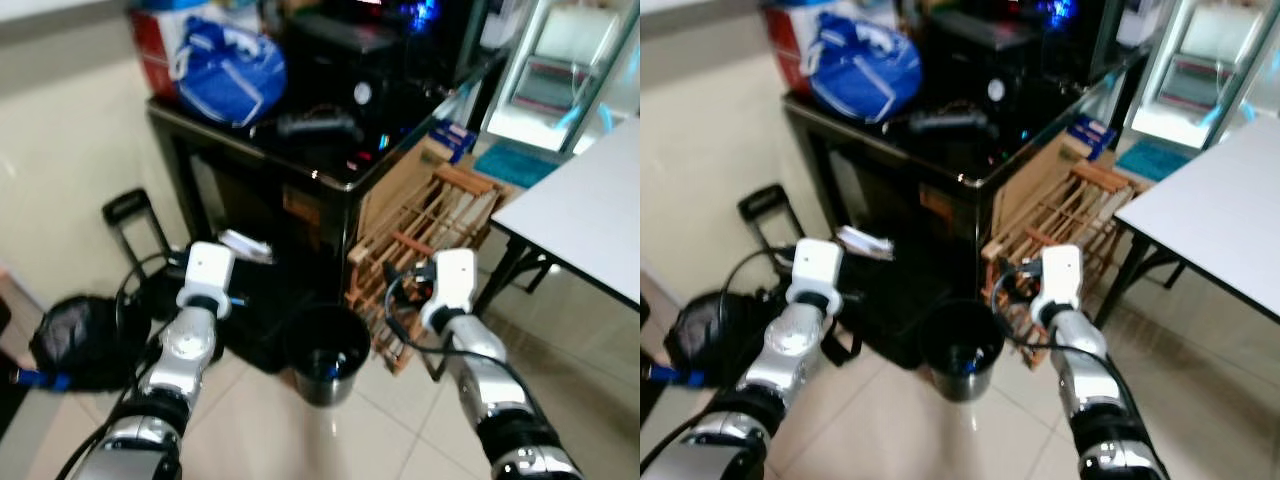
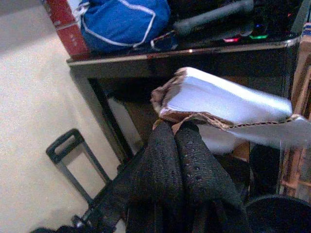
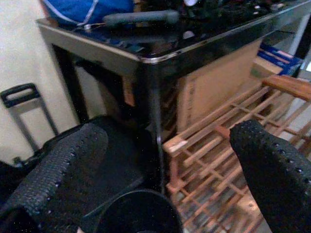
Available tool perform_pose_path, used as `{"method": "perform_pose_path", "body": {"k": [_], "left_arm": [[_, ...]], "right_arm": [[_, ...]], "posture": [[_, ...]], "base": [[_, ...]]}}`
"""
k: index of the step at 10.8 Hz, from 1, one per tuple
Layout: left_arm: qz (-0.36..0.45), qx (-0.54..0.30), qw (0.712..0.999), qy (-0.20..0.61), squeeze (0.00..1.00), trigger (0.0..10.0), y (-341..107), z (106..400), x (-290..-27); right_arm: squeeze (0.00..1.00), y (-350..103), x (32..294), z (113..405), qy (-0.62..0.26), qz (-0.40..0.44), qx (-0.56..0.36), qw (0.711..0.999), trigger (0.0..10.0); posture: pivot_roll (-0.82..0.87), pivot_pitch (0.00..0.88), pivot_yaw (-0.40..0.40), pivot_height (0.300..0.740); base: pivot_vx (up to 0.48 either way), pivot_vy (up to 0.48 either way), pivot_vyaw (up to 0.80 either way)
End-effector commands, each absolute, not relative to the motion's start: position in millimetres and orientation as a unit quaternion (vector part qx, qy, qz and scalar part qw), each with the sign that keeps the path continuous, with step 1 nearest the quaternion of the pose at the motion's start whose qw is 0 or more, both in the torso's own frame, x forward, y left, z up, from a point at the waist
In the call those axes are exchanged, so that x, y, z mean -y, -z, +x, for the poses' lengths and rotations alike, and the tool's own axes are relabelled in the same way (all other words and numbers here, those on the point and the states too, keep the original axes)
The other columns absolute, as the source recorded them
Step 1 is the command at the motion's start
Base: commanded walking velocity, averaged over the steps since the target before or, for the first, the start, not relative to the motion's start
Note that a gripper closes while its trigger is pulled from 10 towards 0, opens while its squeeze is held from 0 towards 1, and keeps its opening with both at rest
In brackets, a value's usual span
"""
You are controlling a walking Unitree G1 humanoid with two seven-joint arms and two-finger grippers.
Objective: Picking trash to rubbish bin
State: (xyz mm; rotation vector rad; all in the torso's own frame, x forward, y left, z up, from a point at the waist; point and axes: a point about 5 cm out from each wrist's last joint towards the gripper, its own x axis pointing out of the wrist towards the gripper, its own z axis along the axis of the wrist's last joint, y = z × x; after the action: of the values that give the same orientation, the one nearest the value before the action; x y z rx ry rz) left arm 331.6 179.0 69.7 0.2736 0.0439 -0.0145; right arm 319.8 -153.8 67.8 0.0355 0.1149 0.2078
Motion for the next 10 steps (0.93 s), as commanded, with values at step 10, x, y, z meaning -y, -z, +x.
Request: {"method": "perform_pose_path", "body": {"k": [10], "left_arm": [[0.135,-0.02,0.991,0.019,0.0,10.0,-70.9,333.4,-169.7]], "right_arm": [[0.0,-70.2,160.9,320.9,-0.097,0.014,-0.055,0.994,10.0]], "posture": [[0.0,0.021,0.031,0.74]], "base": [[0.345,0.0,0.0]]}}
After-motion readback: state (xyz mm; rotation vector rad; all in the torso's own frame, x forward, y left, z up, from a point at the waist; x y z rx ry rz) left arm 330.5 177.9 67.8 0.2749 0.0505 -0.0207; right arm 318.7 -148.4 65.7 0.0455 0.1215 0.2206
